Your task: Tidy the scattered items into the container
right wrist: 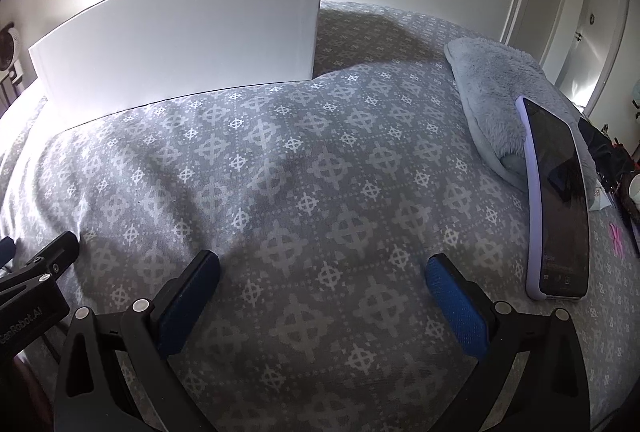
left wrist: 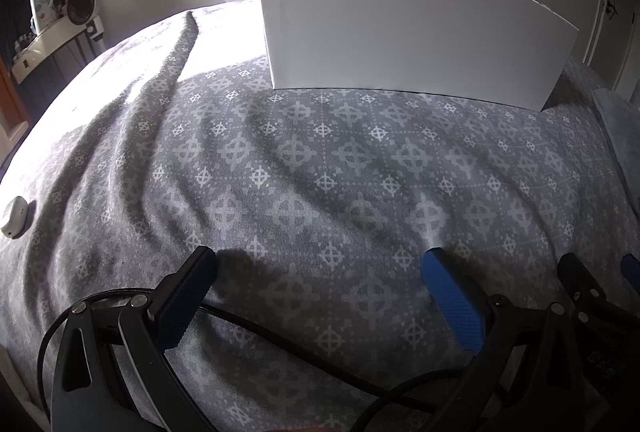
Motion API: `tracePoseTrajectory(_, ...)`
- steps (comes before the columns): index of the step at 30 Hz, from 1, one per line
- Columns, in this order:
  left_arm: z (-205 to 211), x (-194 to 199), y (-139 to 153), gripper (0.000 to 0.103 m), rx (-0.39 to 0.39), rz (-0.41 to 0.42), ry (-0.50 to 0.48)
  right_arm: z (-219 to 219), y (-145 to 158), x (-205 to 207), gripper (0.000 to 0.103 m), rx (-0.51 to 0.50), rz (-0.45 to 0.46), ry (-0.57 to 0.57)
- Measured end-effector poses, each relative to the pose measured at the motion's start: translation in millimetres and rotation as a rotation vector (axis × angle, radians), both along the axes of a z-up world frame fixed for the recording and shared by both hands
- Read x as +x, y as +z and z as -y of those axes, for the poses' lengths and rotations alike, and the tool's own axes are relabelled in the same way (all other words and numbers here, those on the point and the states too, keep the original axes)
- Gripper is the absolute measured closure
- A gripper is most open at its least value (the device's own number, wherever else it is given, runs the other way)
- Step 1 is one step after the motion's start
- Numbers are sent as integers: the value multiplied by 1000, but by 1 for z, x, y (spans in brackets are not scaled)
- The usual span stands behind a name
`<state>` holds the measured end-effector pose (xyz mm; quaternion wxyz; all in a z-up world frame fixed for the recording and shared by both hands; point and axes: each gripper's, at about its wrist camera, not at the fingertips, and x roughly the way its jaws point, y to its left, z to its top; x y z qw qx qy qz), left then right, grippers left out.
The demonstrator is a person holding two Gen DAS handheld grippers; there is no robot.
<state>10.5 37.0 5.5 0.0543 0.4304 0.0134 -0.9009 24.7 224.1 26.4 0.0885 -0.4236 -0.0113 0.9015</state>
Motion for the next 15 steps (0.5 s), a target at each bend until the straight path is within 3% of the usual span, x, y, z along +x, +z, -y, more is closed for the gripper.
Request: tracePoseTrajectory(15, -1, -1, 0, 0, -3, -1, 1, 1, 2, 0, 0, 0, 1, 1)
